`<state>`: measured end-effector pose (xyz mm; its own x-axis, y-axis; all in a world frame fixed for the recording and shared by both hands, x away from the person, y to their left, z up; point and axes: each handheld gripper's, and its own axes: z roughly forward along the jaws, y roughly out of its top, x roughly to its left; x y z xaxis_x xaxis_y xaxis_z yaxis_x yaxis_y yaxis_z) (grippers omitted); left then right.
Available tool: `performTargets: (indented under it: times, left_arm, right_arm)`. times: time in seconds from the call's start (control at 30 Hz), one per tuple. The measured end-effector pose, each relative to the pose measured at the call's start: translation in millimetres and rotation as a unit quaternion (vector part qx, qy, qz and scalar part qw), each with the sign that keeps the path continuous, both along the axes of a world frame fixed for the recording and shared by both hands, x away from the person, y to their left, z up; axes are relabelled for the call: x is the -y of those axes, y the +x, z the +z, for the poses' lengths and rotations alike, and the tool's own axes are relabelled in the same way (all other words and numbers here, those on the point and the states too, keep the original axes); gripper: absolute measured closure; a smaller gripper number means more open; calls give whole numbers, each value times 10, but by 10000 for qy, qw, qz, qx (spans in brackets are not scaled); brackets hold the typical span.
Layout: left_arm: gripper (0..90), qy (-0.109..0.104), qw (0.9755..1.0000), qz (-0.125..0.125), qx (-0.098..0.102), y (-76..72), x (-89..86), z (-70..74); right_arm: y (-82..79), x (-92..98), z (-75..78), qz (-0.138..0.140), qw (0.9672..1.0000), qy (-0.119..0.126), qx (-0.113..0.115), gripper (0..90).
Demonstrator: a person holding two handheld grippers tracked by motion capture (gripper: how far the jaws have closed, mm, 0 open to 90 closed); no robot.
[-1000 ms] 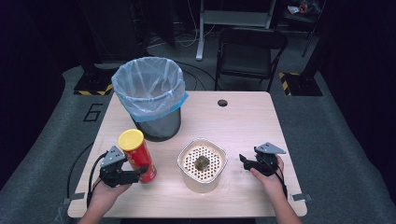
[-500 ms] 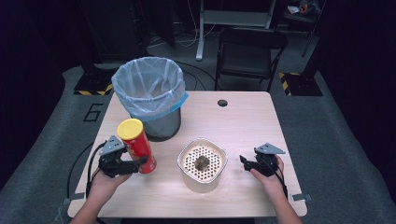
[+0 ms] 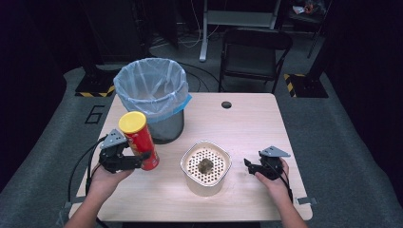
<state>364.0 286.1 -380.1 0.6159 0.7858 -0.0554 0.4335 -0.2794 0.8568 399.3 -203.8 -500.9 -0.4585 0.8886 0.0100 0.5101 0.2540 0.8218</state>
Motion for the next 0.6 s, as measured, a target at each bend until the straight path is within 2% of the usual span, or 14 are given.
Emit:
performTargets:
  times: [0.03, 0.27, 0.57, 0.6]
  left_arm:
    - [238, 14, 10000, 72, -55, 13, 14, 59]
    - [238, -30, 9997, 255, -9, 0, 78, 244]
    - [238, 40, 9980, 621, 76, -77, 88, 571]
    - [239, 40, 9980, 621, 76, -77, 88, 571]
  right_arm:
    - [2, 7, -2, -6, 10000, 11, -14, 260]
    - [7, 11, -15, -40, 10000, 56, -42, 260]
    - [12, 21, -32, -39, 10000, 37, -65, 260]
    - [12, 20, -32, -42, 9999, 56, -74, 260]
